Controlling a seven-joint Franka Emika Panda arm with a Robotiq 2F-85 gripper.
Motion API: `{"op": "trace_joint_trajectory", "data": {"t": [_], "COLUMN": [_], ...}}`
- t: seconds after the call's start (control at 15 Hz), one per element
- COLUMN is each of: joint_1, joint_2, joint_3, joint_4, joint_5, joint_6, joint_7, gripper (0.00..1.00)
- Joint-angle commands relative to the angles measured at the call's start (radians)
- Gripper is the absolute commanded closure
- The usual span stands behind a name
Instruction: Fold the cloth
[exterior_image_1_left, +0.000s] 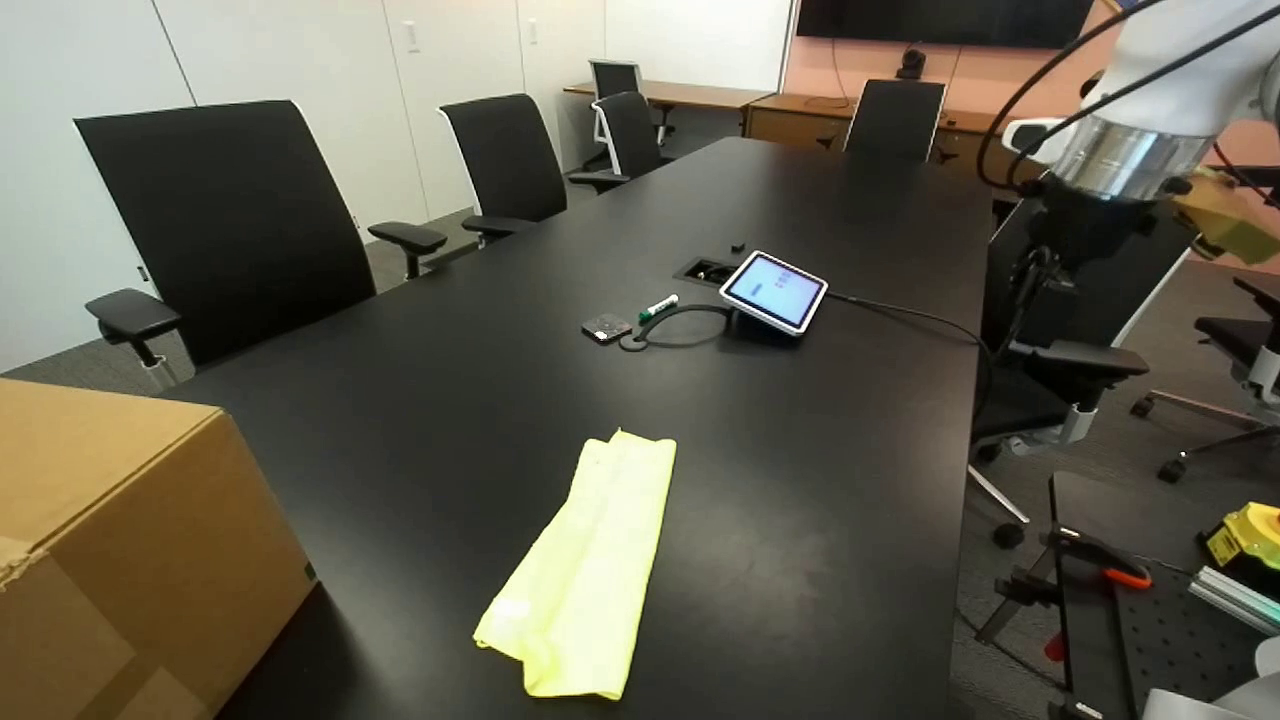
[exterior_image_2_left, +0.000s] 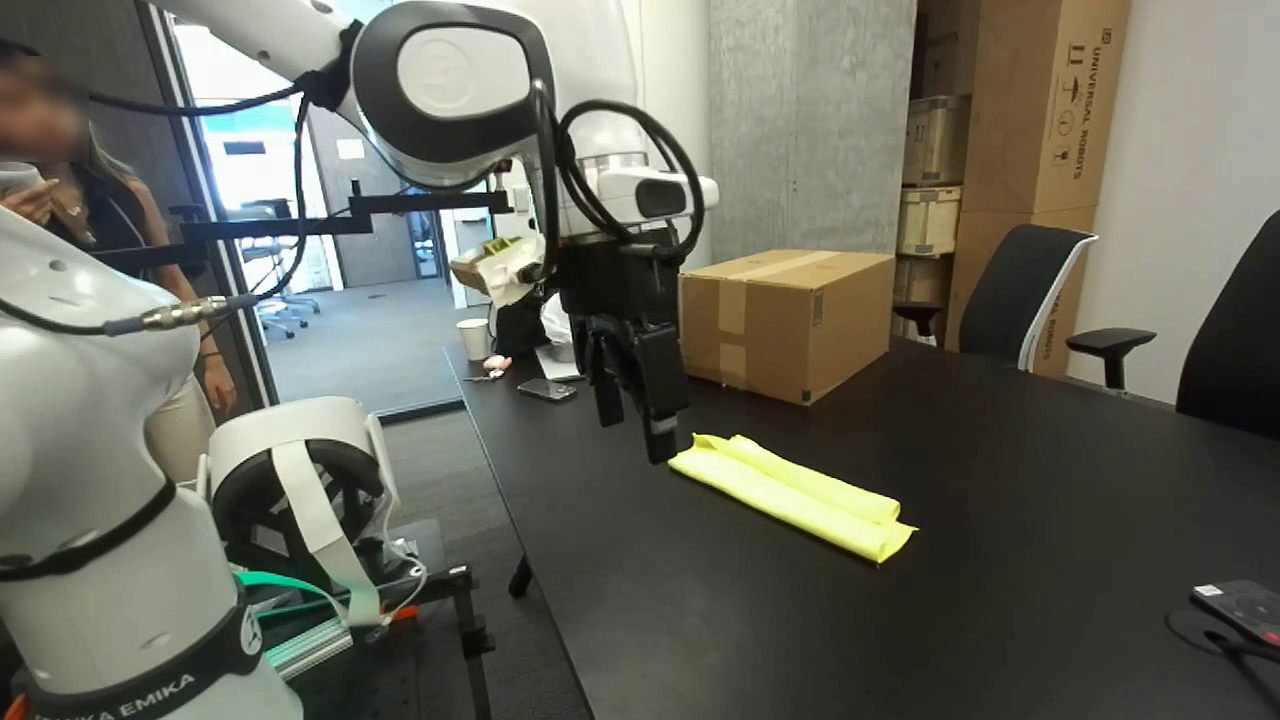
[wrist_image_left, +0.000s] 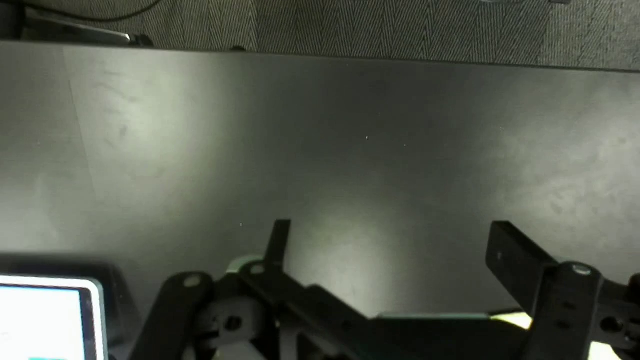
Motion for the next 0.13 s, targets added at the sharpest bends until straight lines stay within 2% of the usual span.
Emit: {"op": "trace_joint_trajectory", "data": {"t": [0.0, 0.07], "joint_1": [-0.019, -0.019], "joint_2": [-0.012, -0.022], "joint_3": [-0.006, -0.025], "joint_4": [0.003, 0.002], "joint_5": [0.024, 0.029], "joint_6": [0.004, 0.005], "joint_7": [-0.061, -0.092], "gripper": [0.0, 0.0]}}
